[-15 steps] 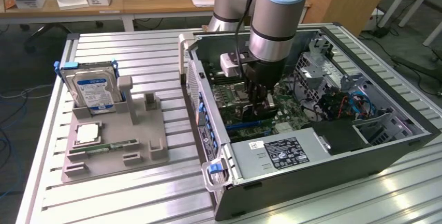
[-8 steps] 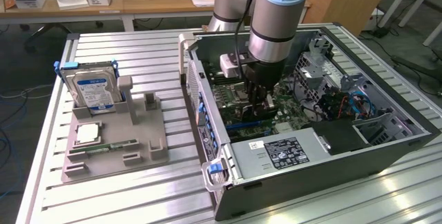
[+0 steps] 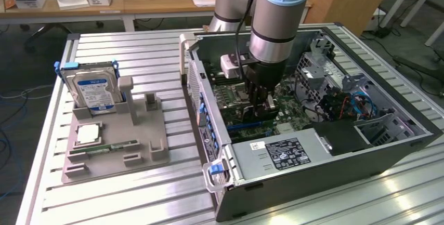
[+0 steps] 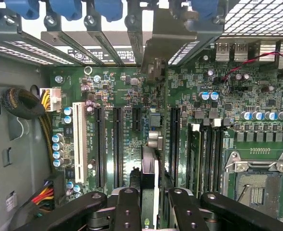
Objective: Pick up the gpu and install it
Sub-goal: 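Insert the gpu into the slot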
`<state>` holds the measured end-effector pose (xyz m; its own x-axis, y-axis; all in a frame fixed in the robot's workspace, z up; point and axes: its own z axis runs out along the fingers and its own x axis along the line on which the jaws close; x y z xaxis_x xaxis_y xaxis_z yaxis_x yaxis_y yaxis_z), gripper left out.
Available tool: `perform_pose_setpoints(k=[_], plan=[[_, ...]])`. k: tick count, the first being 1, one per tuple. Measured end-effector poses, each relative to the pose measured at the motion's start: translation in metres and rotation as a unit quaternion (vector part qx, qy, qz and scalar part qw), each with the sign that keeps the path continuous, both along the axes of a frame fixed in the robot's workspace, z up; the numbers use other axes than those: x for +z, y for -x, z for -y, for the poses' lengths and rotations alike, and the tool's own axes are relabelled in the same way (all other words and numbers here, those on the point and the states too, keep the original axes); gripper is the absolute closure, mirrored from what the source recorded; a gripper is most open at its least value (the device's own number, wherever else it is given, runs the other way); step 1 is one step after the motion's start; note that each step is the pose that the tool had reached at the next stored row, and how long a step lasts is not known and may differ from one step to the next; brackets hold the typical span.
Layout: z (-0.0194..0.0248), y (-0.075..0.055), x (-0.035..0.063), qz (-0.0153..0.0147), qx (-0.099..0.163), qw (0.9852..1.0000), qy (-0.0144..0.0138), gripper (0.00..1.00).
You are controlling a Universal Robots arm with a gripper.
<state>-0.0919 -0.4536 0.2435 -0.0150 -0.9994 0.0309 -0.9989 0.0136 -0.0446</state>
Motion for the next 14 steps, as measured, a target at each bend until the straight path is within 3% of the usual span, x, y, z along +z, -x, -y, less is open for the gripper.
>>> perform_pose_setpoints(k=[14], plan=[[0.0029,0.0022,-0.0004,0.0000,0.000,1.0000,0.0000,0.73]])
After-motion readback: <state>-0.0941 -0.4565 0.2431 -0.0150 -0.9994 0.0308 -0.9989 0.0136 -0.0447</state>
